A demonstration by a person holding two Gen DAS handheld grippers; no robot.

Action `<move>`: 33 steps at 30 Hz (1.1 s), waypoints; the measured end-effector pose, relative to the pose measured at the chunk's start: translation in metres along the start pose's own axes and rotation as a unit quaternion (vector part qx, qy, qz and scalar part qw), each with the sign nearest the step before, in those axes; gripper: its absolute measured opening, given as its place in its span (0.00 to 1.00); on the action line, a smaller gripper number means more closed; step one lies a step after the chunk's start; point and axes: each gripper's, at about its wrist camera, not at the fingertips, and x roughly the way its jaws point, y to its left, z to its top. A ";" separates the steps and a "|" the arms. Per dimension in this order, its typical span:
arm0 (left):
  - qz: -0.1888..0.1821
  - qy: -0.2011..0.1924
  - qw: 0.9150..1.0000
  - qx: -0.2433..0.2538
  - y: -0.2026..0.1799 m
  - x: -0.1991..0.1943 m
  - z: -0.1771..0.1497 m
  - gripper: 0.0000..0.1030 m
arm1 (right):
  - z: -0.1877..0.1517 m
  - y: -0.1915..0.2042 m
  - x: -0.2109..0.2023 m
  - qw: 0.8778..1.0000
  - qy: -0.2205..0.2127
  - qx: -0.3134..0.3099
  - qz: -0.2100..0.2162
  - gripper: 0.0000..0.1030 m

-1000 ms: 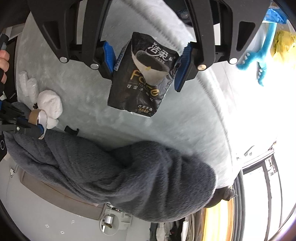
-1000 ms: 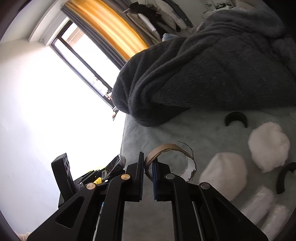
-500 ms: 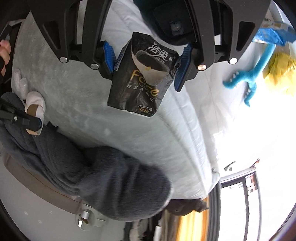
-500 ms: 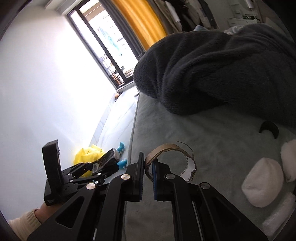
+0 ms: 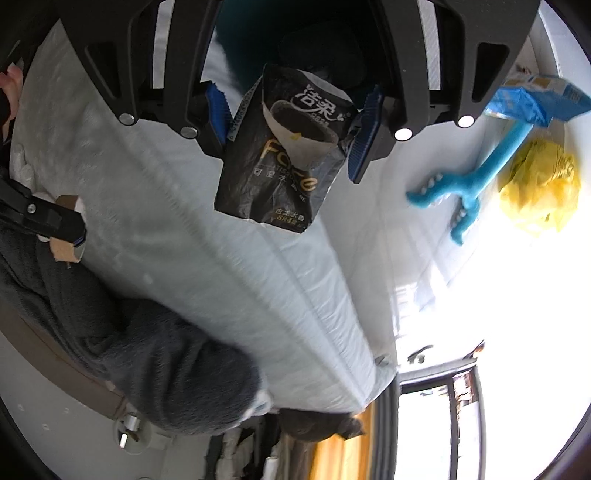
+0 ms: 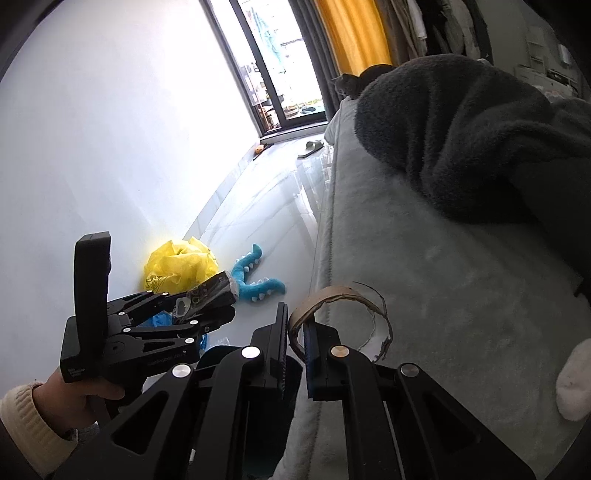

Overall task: Collect trash
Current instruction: 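Open the left tool over the black bin to drop the black pack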

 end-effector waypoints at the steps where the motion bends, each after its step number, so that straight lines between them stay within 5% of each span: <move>1: 0.002 0.006 1.000 -0.002 0.004 0.001 -0.003 0.58 | -0.001 0.005 0.003 1.000 0.002 -0.005 0.002 0.08; 18: 0.025 0.150 0.988 -0.026 0.056 0.049 -0.081 0.58 | -0.013 0.058 0.056 0.997 0.060 -0.034 0.029 0.08; 33: -0.004 0.260 0.965 -0.038 0.081 0.075 -0.136 0.64 | -0.042 0.077 0.120 0.987 0.150 -0.022 0.047 0.08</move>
